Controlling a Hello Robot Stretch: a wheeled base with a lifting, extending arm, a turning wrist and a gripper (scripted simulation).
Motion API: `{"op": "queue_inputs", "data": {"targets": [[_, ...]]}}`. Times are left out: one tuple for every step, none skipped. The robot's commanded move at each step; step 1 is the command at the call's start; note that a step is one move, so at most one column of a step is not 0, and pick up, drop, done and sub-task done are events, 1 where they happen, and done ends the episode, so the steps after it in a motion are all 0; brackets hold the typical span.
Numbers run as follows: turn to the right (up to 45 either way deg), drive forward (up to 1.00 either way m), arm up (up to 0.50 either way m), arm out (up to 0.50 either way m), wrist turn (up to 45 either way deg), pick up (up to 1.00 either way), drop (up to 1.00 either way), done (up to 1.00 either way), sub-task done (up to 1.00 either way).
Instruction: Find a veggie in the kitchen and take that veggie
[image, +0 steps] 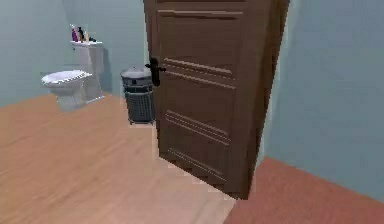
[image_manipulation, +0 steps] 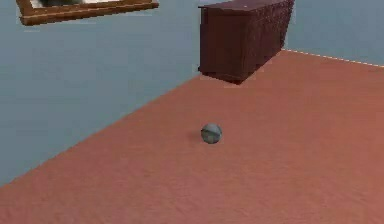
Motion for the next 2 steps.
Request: {"op": "queue_inputs", "data": {"targets": [[-45.0,0.00,0.00,0.00,0.0,0.00,0.00,0.00,0.00],[-6.0,0.00,0.00,0.00,0.0,0.00,0.00,0.00,0.00]]}}
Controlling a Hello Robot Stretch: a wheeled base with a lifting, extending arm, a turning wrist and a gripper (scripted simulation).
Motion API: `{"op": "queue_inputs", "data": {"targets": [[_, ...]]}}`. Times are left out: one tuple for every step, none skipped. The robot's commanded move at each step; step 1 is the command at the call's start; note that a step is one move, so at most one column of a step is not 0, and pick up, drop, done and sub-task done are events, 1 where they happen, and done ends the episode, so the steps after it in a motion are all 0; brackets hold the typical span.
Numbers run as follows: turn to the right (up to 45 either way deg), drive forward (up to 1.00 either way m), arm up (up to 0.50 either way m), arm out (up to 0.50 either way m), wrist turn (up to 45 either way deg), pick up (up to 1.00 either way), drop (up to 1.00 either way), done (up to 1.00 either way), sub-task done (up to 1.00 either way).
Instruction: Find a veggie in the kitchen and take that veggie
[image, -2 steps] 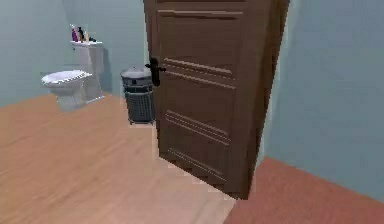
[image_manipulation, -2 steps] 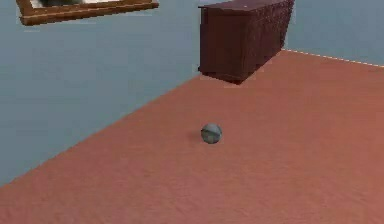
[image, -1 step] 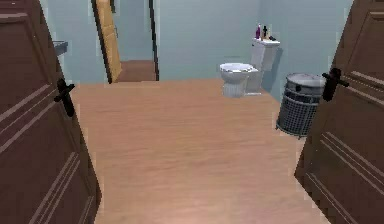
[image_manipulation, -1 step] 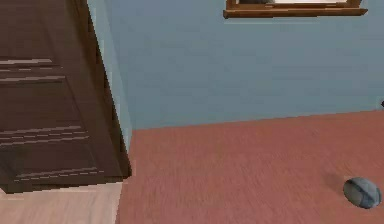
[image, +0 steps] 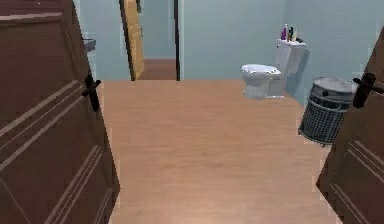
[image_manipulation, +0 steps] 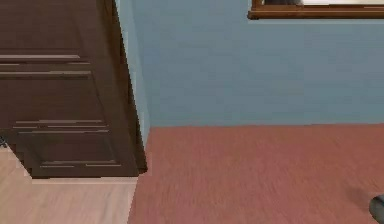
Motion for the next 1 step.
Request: {"op": "queue_inputs", "data": {"targets": [[0.0,1.00,0.00,0.00,0.0,0.00,0.00,0.00,0.00]]}}
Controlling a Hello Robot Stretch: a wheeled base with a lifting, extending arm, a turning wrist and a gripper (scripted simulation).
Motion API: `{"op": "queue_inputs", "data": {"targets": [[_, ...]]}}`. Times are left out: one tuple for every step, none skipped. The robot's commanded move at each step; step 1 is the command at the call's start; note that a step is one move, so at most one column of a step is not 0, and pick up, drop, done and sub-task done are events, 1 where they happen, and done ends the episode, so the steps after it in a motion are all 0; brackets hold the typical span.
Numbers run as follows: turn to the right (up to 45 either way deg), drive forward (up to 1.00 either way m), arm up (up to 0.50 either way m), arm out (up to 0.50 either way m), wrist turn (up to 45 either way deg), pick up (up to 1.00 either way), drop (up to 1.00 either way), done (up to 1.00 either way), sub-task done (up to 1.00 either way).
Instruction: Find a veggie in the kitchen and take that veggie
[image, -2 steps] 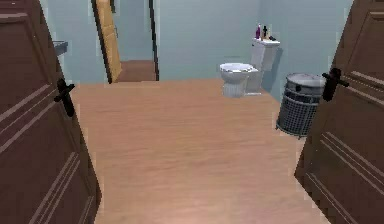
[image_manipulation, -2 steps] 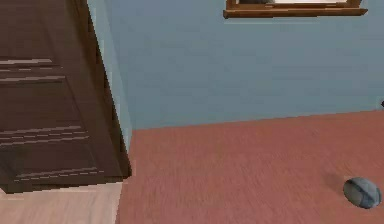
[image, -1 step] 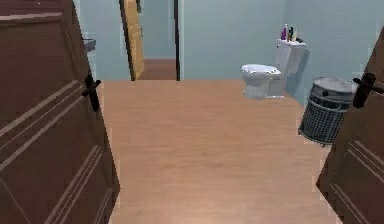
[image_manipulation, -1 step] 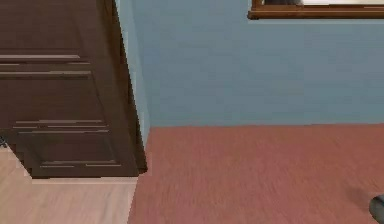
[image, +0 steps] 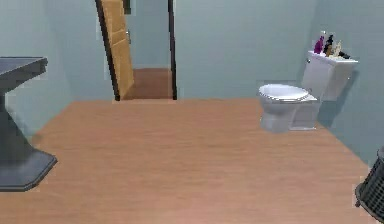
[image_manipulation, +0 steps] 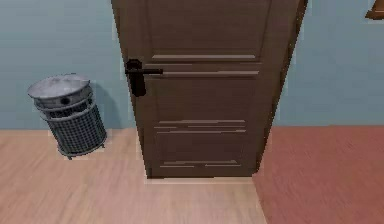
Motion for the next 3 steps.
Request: {"op": "queue_inputs", "data": {"targets": [[0.0,0.50,0.00,0.00,0.0,0.00,0.00,0.00,0.00],[-15.0,0.00,0.00,0.00,0.0,0.00,0.00,0.00,0.00],[0.0,1.00,0.00,0.00,0.0,0.00,0.00,0.00,0.00]]}}
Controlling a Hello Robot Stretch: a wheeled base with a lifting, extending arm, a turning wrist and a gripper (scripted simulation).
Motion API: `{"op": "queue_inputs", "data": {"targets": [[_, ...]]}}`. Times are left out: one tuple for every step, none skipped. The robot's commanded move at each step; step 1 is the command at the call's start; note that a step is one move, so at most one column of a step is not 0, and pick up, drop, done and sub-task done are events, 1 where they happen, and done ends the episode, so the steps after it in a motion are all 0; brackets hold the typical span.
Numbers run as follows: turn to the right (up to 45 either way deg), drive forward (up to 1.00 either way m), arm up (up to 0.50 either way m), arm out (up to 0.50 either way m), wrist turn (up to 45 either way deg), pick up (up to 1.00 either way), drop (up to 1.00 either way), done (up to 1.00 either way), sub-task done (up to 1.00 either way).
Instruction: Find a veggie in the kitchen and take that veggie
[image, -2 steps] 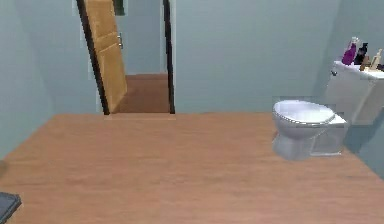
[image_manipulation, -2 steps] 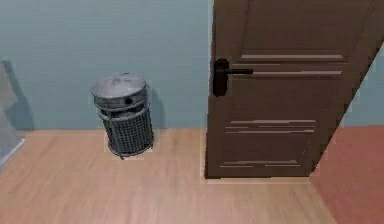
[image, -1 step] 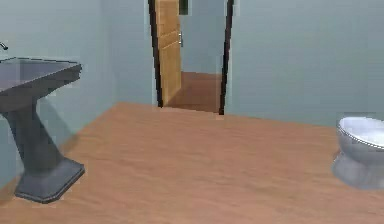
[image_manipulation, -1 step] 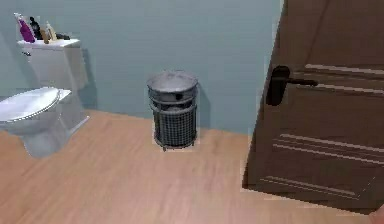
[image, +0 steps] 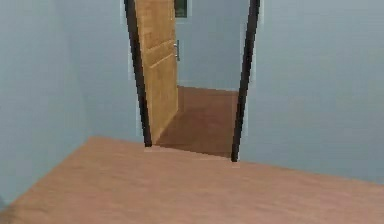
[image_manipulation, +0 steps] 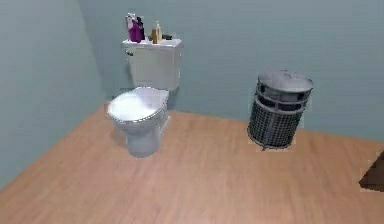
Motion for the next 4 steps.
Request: {"op": "queue_inputs", "data": {"targets": [[0.0,1.00,0.00,0.00,0.0,0.00,0.00,0.00,0.00],[-30.0,0.00,0.00,0.00,0.0,0.00,0.00,0.00,0.00],[0.0,0.05,0.00,0.00,0.0,0.00,0.00,0.00,0.00],[42.0,0.00,0.00,0.00,0.0,0.00,0.00,0.00,0.00]]}}
